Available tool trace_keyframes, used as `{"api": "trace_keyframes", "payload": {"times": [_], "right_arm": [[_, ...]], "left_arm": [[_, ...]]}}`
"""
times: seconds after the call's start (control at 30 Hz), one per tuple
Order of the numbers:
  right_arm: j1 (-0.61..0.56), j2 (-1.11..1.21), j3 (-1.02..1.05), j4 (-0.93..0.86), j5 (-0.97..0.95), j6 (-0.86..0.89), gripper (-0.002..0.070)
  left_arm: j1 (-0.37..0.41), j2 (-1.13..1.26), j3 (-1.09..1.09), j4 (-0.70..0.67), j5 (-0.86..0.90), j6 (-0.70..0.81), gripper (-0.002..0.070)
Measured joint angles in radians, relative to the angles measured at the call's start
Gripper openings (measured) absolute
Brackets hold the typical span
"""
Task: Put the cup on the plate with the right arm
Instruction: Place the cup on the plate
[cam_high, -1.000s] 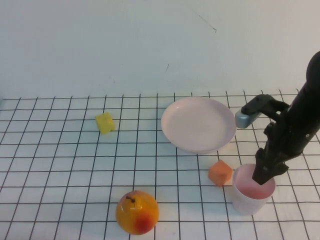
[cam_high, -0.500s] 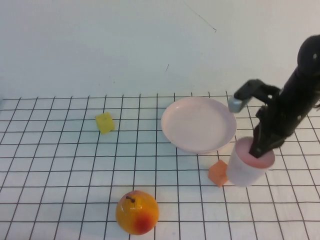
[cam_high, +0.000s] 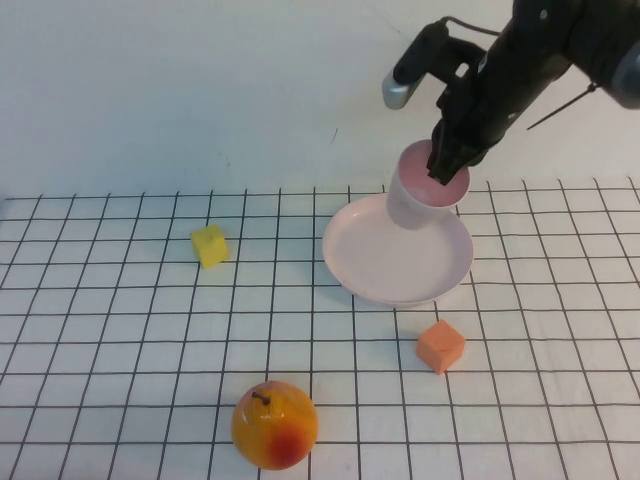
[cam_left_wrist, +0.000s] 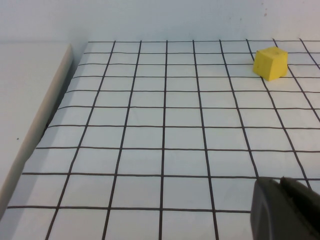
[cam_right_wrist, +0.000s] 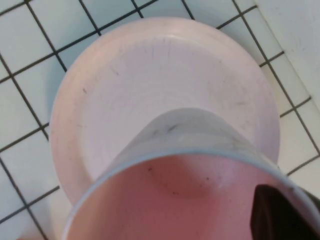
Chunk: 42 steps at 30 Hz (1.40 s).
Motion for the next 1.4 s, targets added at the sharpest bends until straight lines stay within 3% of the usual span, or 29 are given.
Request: {"api": "trace_keyframes", "payload": {"times": [0.87,1.07,1.3,1.4], "right_arm": [[0.003,0.169,-0.027,0.023,-0.088,0.002,0.0041],[0.003,0.169,-0.027,0.035,-0.088,0.003,0.0121],[0.003,0.169,-0.027,0.036,-0.093,0.030,0.0307],[0.003,0.169,-0.027,0.036,-0.096,0.037,0.0337]], "left_arm": [[0.000,0.000,0.000,0.000,0.000,0.000,-0.0003],[0.000,0.000,0.000,0.000,0.000,0.000,-0.0003],[0.000,0.000,0.000,0.000,0.000,0.000,-0.0003],[0.000,0.000,0.000,0.000,0.000,0.000,-0.0003]]}}
